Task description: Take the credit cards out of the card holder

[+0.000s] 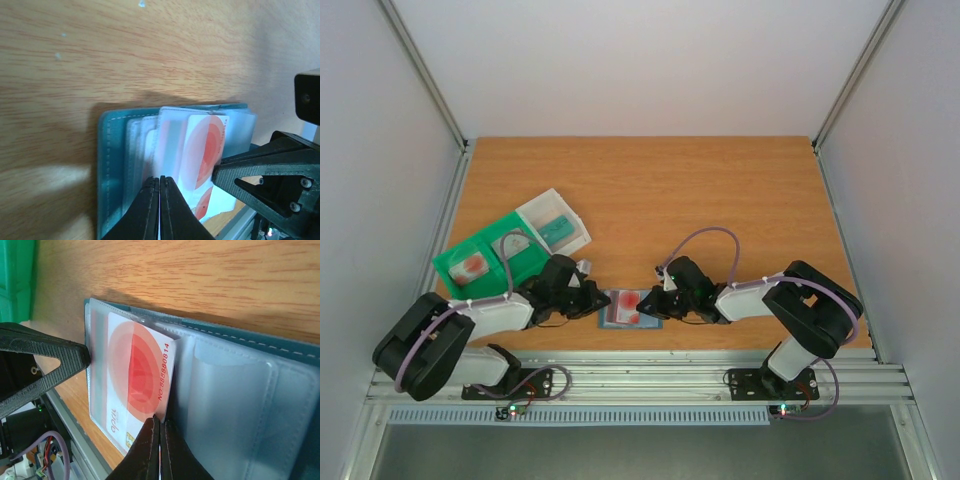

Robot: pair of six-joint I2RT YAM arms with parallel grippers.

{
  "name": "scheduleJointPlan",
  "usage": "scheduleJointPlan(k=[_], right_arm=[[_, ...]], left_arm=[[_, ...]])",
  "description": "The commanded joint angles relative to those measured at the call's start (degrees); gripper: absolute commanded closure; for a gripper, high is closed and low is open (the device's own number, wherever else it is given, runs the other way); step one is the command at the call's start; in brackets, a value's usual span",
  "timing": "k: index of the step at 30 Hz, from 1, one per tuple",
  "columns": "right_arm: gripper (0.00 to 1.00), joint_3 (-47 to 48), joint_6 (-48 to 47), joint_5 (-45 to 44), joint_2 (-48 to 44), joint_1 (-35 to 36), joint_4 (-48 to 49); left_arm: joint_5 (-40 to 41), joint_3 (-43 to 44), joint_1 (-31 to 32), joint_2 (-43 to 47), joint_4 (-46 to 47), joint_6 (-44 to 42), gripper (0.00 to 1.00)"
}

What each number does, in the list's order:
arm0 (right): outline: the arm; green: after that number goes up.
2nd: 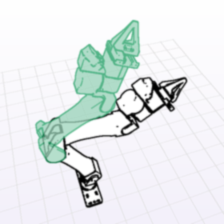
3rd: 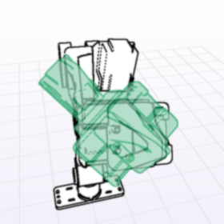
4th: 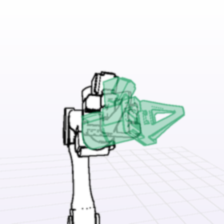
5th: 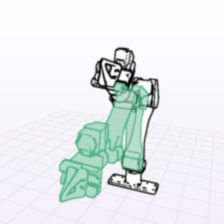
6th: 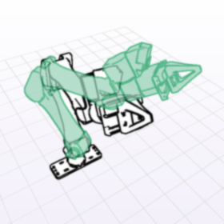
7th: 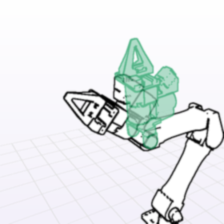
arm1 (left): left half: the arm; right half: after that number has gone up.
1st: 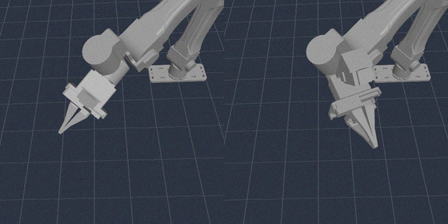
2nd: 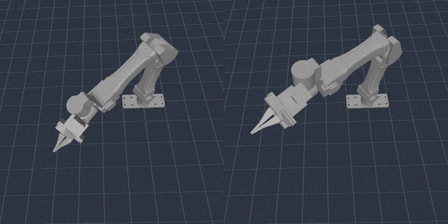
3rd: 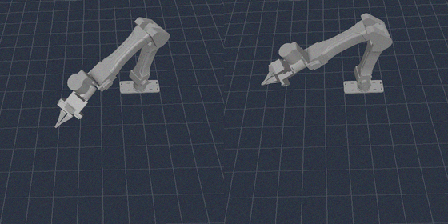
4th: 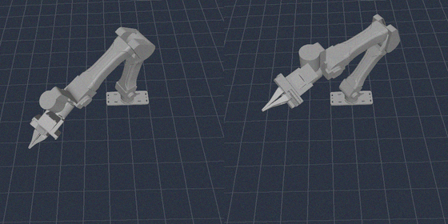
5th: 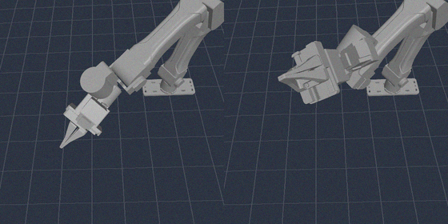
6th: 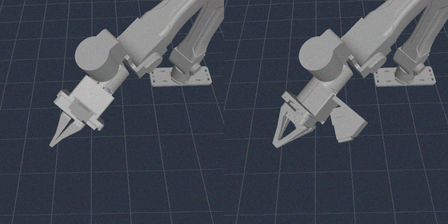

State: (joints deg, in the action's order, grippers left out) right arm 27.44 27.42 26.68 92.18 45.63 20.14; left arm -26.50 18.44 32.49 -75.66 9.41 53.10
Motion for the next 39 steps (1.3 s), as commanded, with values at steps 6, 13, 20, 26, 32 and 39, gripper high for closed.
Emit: scheduleJointPlan(k=[6, 13, 20, 26, 32, 39], right_arm=[[0.99, -2.4, -0.3, 0.1, -0.6, -0.4, -0.7], [0.99, -3.5, 0.3, 0.7, -2.5, -0.7, 0.5], [0.99, -3.5, 0.2, 1.3, -4.9, -1.1, -0.3], [0.99, -3.5, 1.0, 2.0, -5.7, -1.2, 0.3], [0.99, -2.9, 1.4, 0.5, -8.2, -1.3, -4.5], [0.99, -0.7, 0.7, -0.4, -11.0, -1.5, -10.4]], left_arm=[[4.3, -0.6, 0.1, 3.7, -8.6, -1.5, 0.97], [4.6, -0.5, 0.1, 3.2, -8.7, -1.4, 0.96], [5.2, -0.2, 0.1, 3.0, -9.1, -1.7, 0.96], [5.2, 0.4, 0.2, 3.1, -9.1, -1.8, 0.96], [5.4, 0.6, 0.1, 3.2, -11.1, -1.7, 0.96], [4.9, 1.2, 0.1, 3.2, -11.2, -1.3, 0.96]])
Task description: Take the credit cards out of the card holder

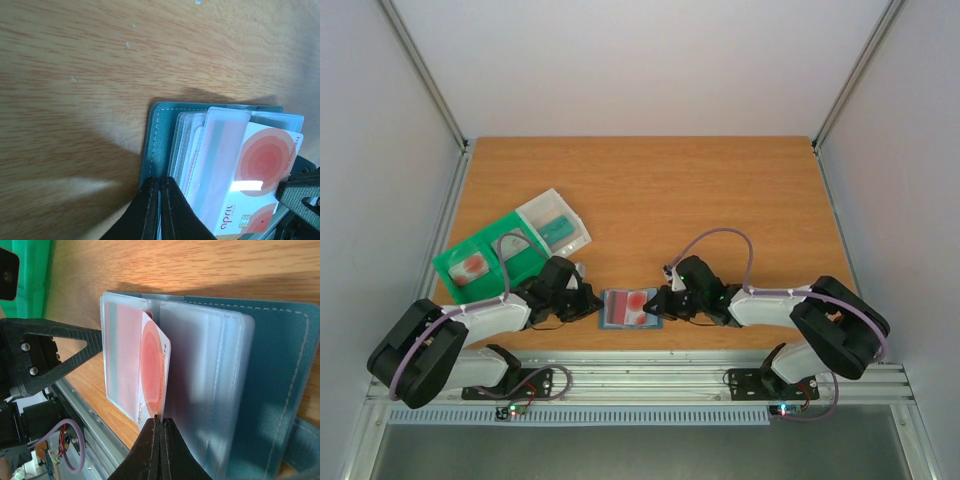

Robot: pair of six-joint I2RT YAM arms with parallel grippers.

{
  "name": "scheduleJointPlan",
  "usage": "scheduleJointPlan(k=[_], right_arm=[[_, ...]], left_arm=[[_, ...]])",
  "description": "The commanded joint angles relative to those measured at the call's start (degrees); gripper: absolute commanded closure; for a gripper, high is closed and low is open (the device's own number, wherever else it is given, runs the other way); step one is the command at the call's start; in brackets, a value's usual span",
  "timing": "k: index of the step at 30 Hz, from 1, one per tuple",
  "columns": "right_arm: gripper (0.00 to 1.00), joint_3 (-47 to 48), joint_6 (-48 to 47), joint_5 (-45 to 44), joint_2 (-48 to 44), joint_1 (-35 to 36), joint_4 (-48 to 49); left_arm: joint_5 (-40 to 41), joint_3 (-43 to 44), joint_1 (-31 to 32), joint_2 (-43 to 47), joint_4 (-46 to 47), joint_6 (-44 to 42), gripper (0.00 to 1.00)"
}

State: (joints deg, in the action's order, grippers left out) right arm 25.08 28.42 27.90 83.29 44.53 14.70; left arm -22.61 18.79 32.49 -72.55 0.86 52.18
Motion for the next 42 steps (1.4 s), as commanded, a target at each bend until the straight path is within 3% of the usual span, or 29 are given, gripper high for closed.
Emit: scheduleJointPlan(k=[1, 10, 18, 21, 26, 38, 40, 42], right_arm=[[0.99, 1.9, -0.4, -1.7, -2.7, -0.4, -5.7], [0.99, 5.5, -2.6, -4.2, -8.0, -0.4, -15.6], [0.99, 9.9, -2.4, -3.9, -13.0, -0.5, -20.9], [0.99, 11.6, -1.7, -2.9, -14.0, -0.5, -20.7], [0.99, 12.7, 0.9, -1.5, -16.1, -0.4, -17.0], [0.99, 13.4, 6.0, 3.7, -17.3, -0.4, -5.6], [0.99, 13.7, 5.9, 4.3, -17.4, -0.4, -5.5], [0.99, 13.7, 5.8, 4.6, -17.7, -0.4, -5.6]], left_arm=[[1.1, 1.0, 0.1, 0.3, -2.9, -0.5, 0.96], [1.6, 5.8, 0.1, 4.5, -11.9, -3.6, 0.88], [-0.2, 11.3, 0.1, 12.3, -18.8, -3.9, 0.57], [-2.7, 11.6, 0.1, 15.1, -17.1, -2.3, 0.46], [-6.1, 10.8, 0.2, 20.1, -11.7, 2.2, 0.36], [-10.4, 8.8, 0.2, 22.5, -1.7, 7.6, 0.34], [-11.1, 8.8, 0.1, 22.8, 0.6, 9.4, 0.38], [-11.4, 9.0, 0.1, 23.5, 1.0, 9.8, 0.49]])
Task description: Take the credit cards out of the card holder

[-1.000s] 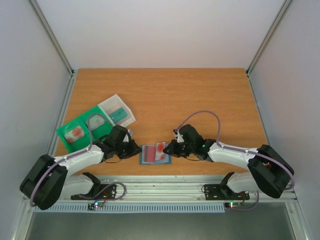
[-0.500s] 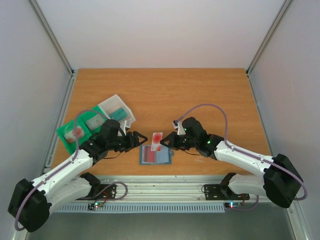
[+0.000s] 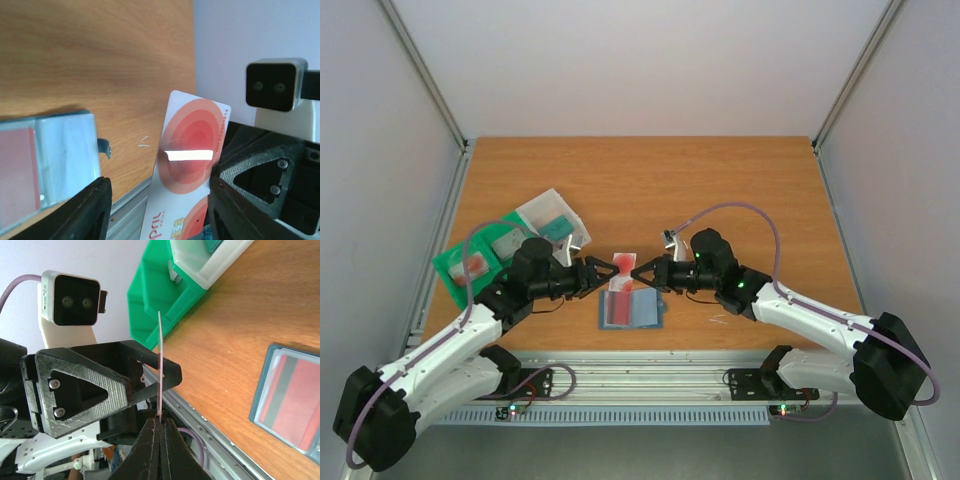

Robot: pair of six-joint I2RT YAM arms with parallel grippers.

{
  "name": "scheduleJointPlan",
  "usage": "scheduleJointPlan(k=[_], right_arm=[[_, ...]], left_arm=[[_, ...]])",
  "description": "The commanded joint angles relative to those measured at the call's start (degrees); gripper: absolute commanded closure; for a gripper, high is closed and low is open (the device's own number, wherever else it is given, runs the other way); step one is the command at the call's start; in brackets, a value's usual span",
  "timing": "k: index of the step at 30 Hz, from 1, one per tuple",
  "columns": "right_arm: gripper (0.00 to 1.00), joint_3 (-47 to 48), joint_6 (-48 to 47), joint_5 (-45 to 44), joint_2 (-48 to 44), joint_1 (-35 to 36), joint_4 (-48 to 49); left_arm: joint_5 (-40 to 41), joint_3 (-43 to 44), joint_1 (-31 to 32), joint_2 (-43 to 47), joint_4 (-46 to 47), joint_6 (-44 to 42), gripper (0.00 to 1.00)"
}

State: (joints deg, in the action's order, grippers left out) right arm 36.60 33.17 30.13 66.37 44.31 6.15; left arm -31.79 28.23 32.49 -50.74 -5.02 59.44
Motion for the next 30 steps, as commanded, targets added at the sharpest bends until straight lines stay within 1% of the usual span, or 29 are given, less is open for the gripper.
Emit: scheduleJointPlan(k=[1, 6, 7, 11, 15, 17, 19, 20, 24, 28, 30], right_arm=[[0.99, 2.0, 1.1, 2.4, -0.8, -0.2, 3.0], [0.99, 0.3, 1.1, 3.5, -1.0, -0.1, 4.3], [0.99, 0.2, 0.8, 4.1, -0.8, -0.1, 4.5], [0.96, -0.4, -0.4, 6.7, -0.6, -0.1, 4.2], [0.88, 0.2, -4.3, 6.6, -2.2, -0.1, -1.0], [0.81, 1.4, -7.2, 6.0, -3.3, -0.2, -5.9], [0.73, 3.5, -11.0, 5.3, -4.2, -0.2, -12.6], [0.71, 4.8, -13.1, 4.8, -4.5, -0.1, -16.6], [0.67, 8.6, -20.9, 1.7, -7.0, -0.2, -28.9], [0.63, 12.4, -27.0, 0.1, -8.7, -0.2, -36.8], [0.61, 14.7, -30.1, 0.3, -8.7, -0.2, -40.4]], left_arm=[[-2.0, -0.6, 0.1, 2.2, 7.1, 2.8, 0.56], [-1.4, -1.7, 0.1, 3.9, 7.5, 3.1, 0.96], [-1.7, -1.9, 0.1, 4.0, 7.9, 3.2, 0.99], [-2.5, -1.9, 0.1, 4.3, 8.0, 3.0, 1.00], [-3.3, -1.5, 0.1, 4.8, 6.9, 1.3, 1.00], [-4.4, -1.5, 0.1, 4.7, 6.7, 0.1, 1.00], [-6.0, -1.4, 0.1, 4.1, 6.6, -1.3, 1.00], [-7.3, -1.1, 0.1, 3.6, 6.0, -1.8, 0.99], [-12.9, 1.2, 0.1, 2.0, 0.2, -5.9, 1.00], [-12.3, 3.3, 0.1, 2.8, -10.3, -12.8, 1.00], [-13.9, 3.0, 0.1, 3.1, -11.3, -14.1, 0.99]])
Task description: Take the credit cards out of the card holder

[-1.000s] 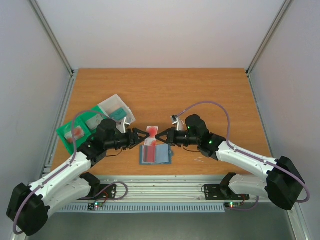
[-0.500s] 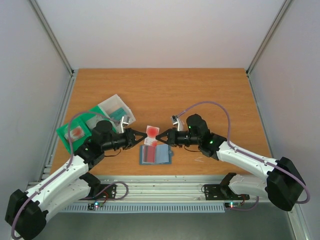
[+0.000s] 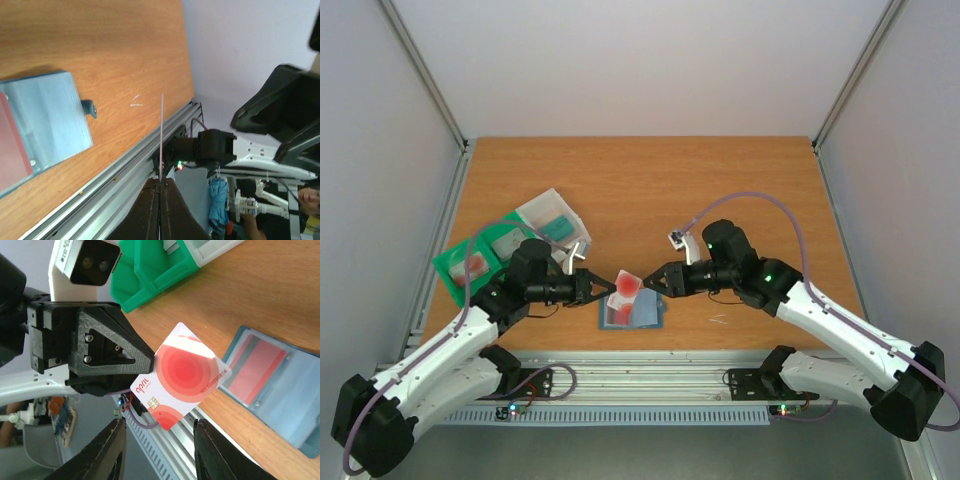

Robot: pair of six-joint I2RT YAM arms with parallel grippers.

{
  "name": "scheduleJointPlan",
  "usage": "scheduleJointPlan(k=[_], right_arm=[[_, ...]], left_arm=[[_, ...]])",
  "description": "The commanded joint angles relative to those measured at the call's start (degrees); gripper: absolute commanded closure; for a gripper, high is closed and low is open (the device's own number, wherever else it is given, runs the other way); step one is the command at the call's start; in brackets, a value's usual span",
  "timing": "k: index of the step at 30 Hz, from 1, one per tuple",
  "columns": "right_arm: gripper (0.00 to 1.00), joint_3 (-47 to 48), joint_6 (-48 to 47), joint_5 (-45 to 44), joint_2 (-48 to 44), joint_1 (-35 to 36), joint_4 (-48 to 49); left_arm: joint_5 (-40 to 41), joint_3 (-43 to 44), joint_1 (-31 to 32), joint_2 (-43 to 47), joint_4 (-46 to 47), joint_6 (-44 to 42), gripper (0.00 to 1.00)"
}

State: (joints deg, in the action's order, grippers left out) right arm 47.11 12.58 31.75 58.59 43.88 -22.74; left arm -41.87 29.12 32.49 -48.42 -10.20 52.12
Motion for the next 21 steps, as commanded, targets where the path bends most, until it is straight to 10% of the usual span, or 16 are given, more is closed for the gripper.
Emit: scheduleJointPlan(k=[1, 21], right_arm=[[0.60, 5.2, -11.0, -1.4, -0.7, 0.2, -13.3], [0.52, 9.6, -15.2, 15.9, 11.1, 0.2, -8.0]], left_arm=[[-4.8, 1.7, 0.1, 1.2, -6.1, -7.1, 1.00], [-13.6, 2.0, 0.1, 4.5, -7.0, -7.6, 1.00]])
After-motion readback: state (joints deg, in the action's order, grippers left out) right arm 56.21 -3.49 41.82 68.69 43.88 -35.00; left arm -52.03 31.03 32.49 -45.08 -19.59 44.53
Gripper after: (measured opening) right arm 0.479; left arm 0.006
